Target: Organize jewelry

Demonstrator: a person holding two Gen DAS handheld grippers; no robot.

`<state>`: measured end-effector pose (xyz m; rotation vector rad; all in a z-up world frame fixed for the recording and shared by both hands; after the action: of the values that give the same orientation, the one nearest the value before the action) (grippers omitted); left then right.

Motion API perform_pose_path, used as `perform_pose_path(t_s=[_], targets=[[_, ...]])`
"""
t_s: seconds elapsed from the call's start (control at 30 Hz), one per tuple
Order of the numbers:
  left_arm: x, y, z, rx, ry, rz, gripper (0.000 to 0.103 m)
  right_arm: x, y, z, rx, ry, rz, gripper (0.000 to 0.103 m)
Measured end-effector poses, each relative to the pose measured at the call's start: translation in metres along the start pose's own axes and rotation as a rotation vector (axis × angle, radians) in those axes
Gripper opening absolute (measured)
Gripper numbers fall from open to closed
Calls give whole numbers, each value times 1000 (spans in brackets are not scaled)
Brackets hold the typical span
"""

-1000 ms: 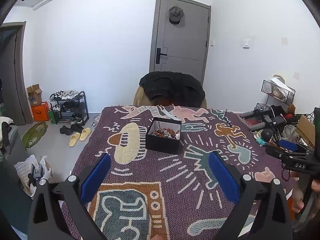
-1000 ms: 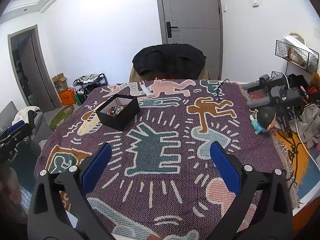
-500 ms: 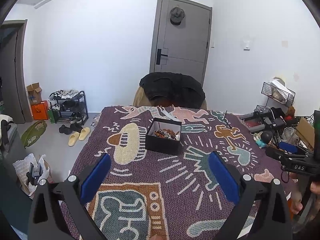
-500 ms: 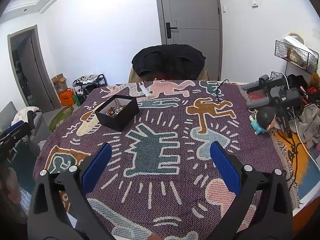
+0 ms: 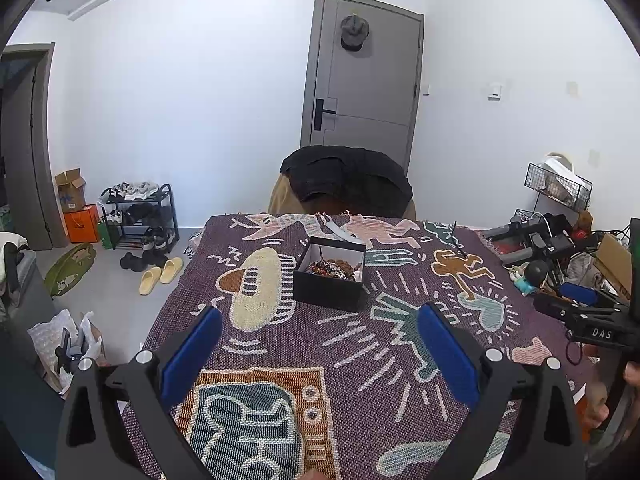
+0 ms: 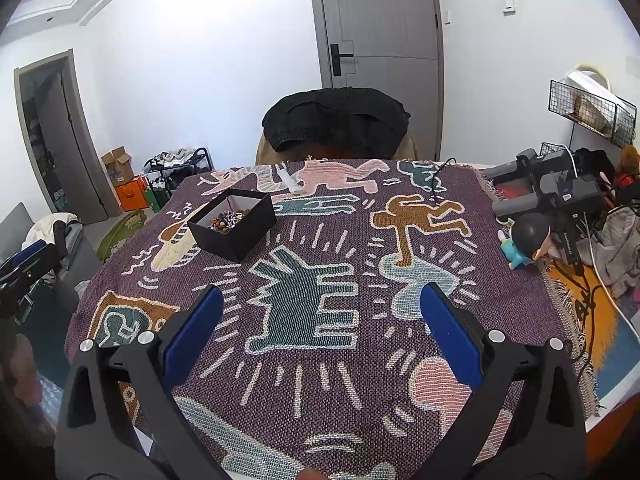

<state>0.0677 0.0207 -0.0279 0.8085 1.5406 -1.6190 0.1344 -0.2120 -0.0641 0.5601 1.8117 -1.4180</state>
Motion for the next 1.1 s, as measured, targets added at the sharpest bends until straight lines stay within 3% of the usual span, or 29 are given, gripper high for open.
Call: perform_pose_path(t_s=[1.1], targets=[[7, 12, -1, -8, 17, -35, 95, 2, 9, 5, -17, 27, -26, 98]])
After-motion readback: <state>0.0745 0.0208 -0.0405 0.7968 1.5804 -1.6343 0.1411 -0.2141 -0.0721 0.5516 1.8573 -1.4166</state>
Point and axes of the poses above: each gripper's, at about its wrist camera, not at the fingertips, and y roughly the way its jaws point, z to its right, x to its underside, the point moved 7 cm from there along y, roughly the way its jaws point, and after that the axes turned 4 degrees about -z, right-handed, at the moved point
